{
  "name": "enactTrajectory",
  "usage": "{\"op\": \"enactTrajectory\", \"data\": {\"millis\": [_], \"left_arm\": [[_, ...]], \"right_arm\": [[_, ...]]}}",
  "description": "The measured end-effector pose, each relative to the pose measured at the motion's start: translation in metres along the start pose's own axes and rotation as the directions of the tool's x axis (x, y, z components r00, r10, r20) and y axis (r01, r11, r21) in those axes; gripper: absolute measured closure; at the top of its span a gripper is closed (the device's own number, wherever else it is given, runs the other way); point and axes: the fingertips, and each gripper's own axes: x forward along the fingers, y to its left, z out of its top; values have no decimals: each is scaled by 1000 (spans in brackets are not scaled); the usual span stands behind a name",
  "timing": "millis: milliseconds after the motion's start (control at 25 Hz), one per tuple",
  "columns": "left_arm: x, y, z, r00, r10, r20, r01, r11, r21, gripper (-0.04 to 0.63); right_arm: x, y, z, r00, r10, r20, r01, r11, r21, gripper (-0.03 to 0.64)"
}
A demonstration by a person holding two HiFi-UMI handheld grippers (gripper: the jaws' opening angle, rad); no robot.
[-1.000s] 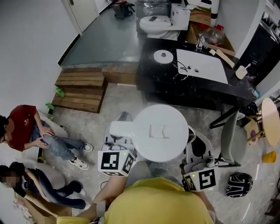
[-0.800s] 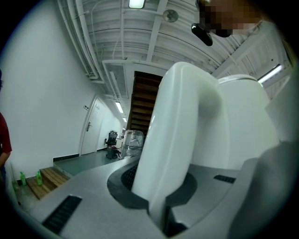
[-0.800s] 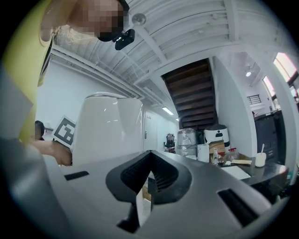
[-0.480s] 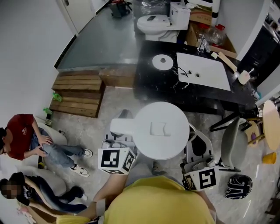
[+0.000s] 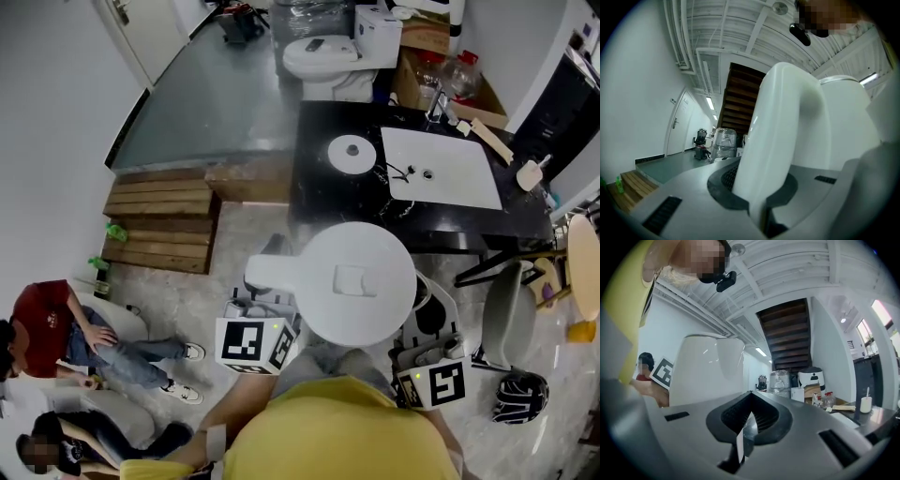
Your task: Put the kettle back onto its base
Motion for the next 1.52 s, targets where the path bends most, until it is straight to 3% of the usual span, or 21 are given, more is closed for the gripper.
{"op": "enactTrajectory", "data": {"millis": [320,1000,1520], "left_arm": [[42,13,-8,1000,-6,-20,6,1000,-16,565],[135,7,-8,996,90,2,-90,996,-15,565],[190,22,-15,994,109,-15,-110,994,-28,563]], "right_arm": [[36,-22,-8,1000,-11,-20,11,1000,1,612],[110,-110,-12,997,75,5,-75,997,15,612],[154,-138,-22,996,87,-16,-86,996,38,612]]}}
